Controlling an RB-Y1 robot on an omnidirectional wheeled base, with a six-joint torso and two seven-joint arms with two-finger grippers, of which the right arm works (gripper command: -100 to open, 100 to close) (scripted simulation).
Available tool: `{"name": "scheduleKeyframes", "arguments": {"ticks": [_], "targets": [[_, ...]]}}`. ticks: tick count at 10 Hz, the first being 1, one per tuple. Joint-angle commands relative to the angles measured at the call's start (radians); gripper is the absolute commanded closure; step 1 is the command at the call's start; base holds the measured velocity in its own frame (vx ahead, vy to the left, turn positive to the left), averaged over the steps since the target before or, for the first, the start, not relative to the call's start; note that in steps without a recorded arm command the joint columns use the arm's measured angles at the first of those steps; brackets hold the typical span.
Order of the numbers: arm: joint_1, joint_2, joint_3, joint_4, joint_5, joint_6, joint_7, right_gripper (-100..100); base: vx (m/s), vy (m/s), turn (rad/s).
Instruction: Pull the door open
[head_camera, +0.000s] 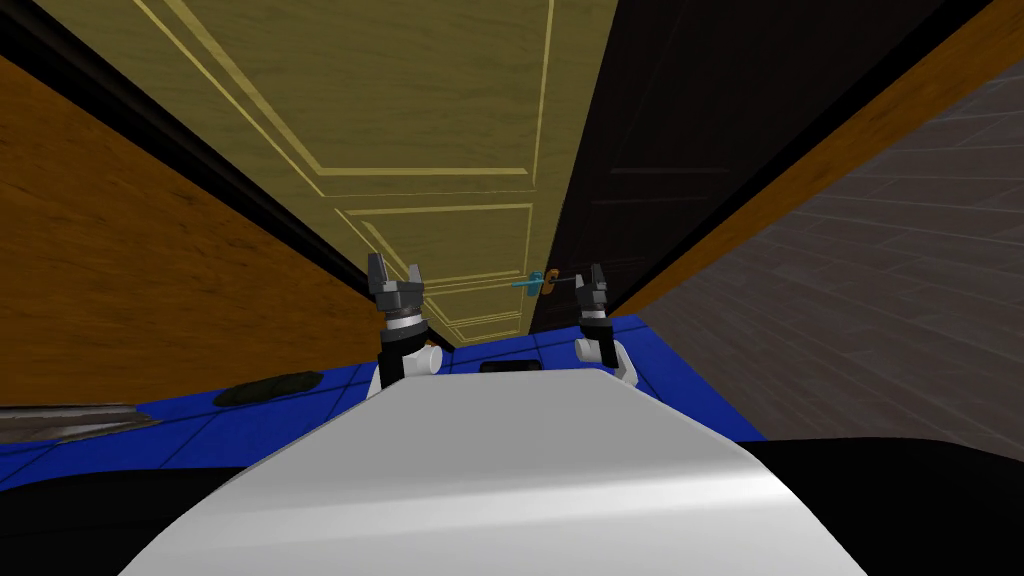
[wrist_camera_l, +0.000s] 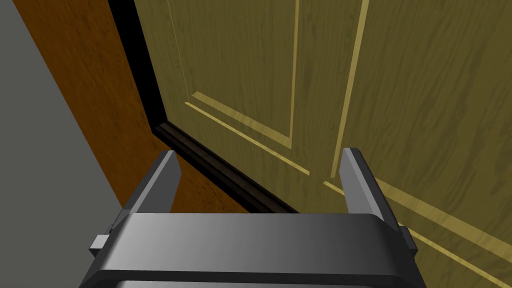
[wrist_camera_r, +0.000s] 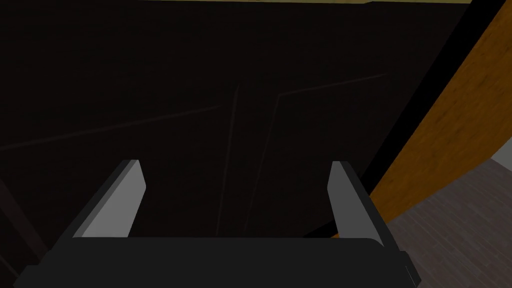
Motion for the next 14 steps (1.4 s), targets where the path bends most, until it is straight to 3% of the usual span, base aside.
{"name": "scheduleKeyframes", "arguments": {"ticks": [1, 14], "targets": [[-0.012, -0.007, -0.011, 0.028, 0.006, 0.009, -0.012, -100, 0.005, -0.029, 0.063], [-0.124, -0.042, -0.083, 0.268, 0.07, 0.074, -0.092, -100, -0.028, -0.04, 0.062]]}}
